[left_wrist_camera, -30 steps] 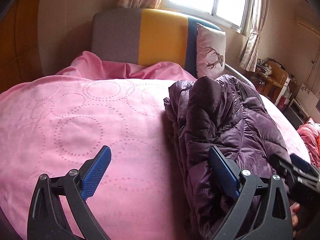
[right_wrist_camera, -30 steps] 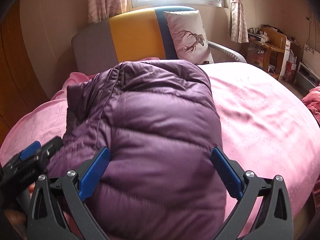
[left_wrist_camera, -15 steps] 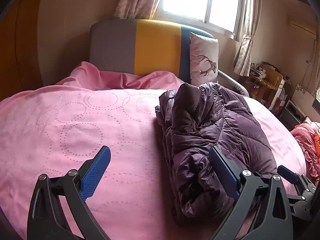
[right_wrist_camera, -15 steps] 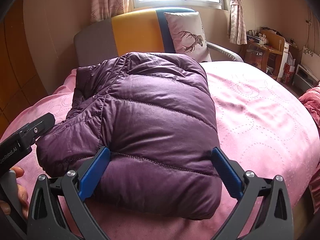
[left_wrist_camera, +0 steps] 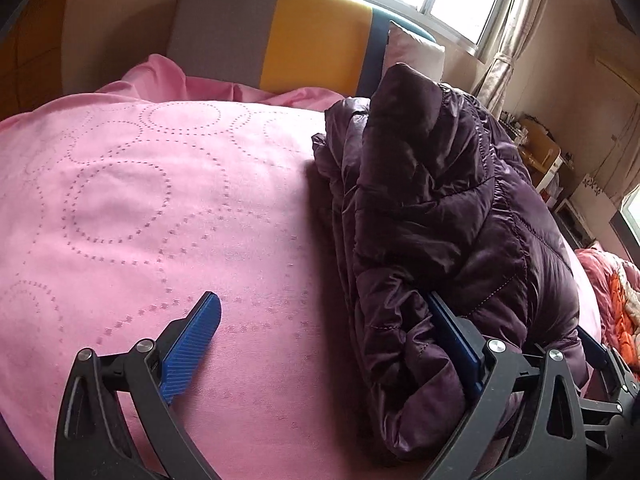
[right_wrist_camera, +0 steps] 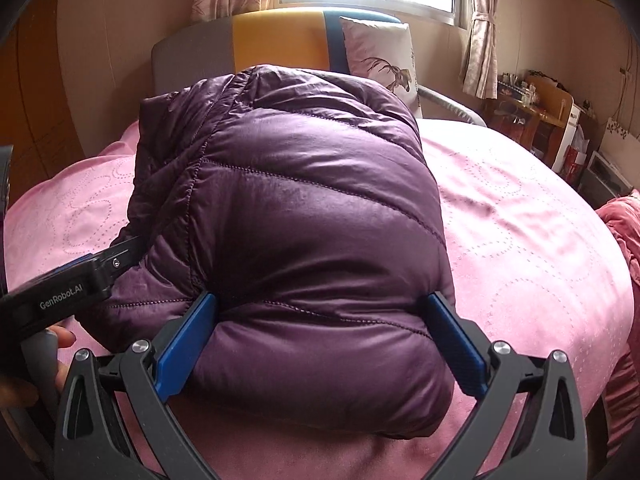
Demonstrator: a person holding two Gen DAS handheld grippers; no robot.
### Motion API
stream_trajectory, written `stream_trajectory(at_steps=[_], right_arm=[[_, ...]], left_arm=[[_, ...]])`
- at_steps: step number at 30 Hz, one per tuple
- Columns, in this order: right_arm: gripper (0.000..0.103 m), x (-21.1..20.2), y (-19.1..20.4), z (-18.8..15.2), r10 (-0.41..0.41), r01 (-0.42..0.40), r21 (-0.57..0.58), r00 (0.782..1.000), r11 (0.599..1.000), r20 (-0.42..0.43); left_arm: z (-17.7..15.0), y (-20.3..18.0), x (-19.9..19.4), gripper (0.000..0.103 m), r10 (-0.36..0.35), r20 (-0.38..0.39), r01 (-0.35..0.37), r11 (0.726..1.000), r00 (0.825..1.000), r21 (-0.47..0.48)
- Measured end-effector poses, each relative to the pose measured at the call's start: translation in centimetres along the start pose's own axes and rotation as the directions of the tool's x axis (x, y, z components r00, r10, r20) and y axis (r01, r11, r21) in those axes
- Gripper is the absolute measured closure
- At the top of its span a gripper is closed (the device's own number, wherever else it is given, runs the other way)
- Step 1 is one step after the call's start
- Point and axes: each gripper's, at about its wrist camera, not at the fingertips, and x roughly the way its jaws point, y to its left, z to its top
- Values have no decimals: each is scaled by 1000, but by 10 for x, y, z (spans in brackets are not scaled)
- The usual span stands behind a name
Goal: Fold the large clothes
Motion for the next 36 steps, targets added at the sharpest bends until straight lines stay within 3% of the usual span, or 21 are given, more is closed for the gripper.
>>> stream_trajectory(at_steps=[7,12,18,23,36], right_arm=[[2,-34,-5,4,4,-5,35,1000,999,18],[2,-60,-4,-5,-66,63,52,996,997,60],[2,-87,1,-22,-133,125,91,987,988,94],[2,-108,2,-34,-247,235,97,961,967,128],[2,-118,-8,-47,-216,202,136,972,970,91]], left_arm=[[-6,-3,-45,3,22,75,-22,1000,997,7],[-16,-9,-77,3,125,134,-131,991,983,40],[-37,-9,-103,3,239,150,-251,966,959,63],[-48,-9,-118,3,218,168,-228,973,961,43],[-59,-37,-118,3,186,144,-201,975,972,98]])
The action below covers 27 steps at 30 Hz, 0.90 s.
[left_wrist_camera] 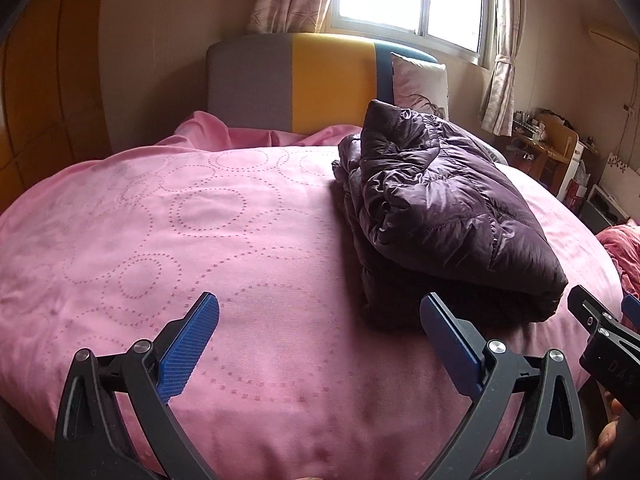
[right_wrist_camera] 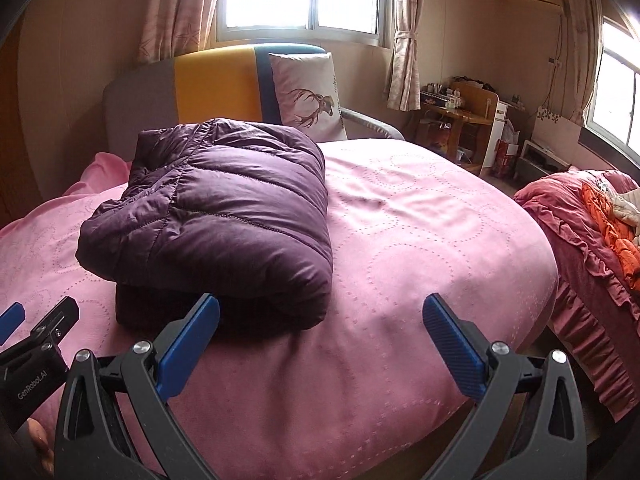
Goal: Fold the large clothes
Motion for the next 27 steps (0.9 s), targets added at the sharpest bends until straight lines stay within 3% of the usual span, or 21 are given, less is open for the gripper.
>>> stream_trajectory(at_steps=[8,27], right_arm=[[2,-1,6,-2,27,-27,-13,1000,1000,-5],[2,10,21,-1,64,-65,-14,998,998,-3]], left_arm=[[1,5,-6,3,-13,27,14,999,1000,-40],[1,7,1,3,44,13,-43,999,999,-33]])
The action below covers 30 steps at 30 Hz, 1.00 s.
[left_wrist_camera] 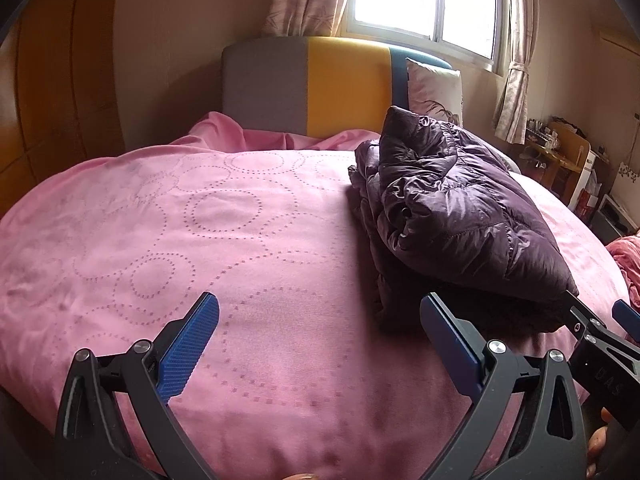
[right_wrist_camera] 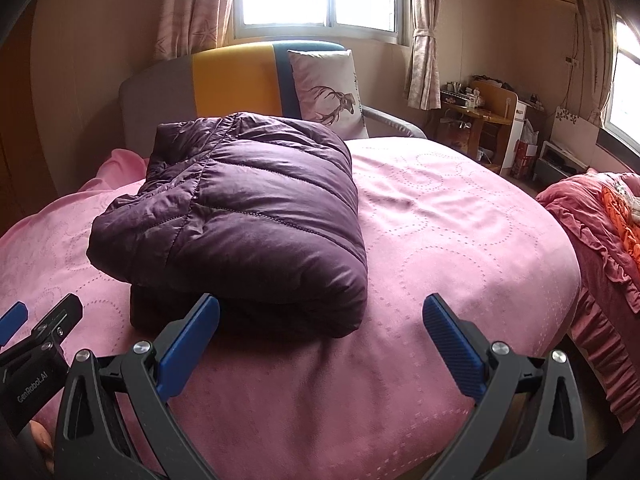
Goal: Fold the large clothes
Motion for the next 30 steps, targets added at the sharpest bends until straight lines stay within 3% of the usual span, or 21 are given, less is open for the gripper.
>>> stream_trajectory(at_steps=[7,30], right_arm=[[2,-1,4,-5,63,-63,15,998,998,-4],[2,-6,7,-5,34,-33,28,999,999,-27]], left_arm=[[0,0,3,3,11,-2,-11,1000,1000,4],[2,4,-7,3,11,20,-10,1000,1000,-6]])
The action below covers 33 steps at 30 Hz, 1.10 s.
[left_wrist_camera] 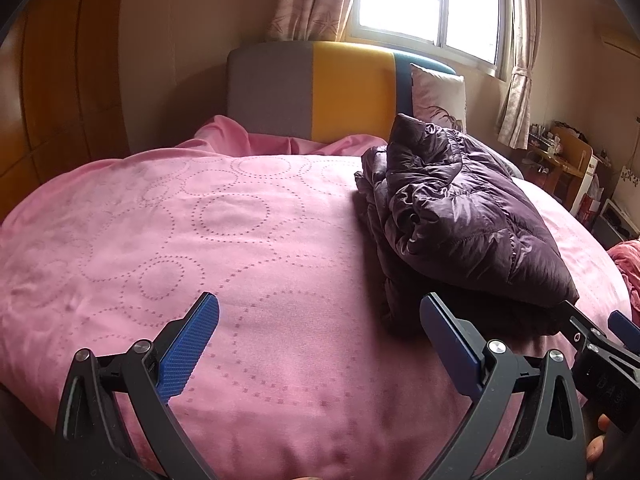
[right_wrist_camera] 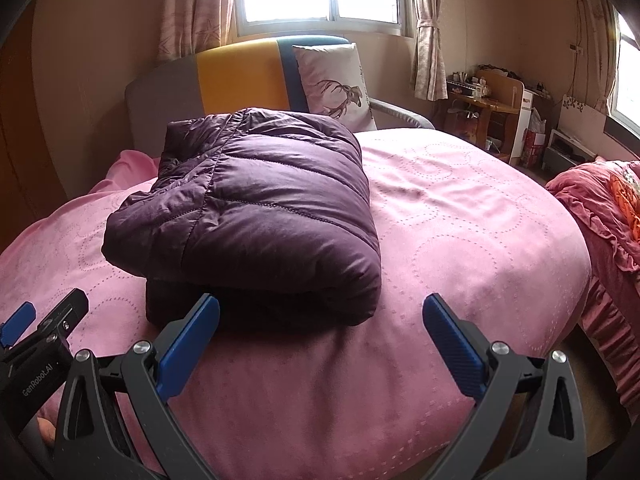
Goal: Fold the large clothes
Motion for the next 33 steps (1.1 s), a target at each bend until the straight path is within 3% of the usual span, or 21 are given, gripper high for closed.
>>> stream_trajectory(at_steps=[33], right_arm=[[2,-1,11,-3,0,0,-33,1000,999,4]], left_arm=[[0,-7,-6,3,-20,8,20,1000,1000,18]])
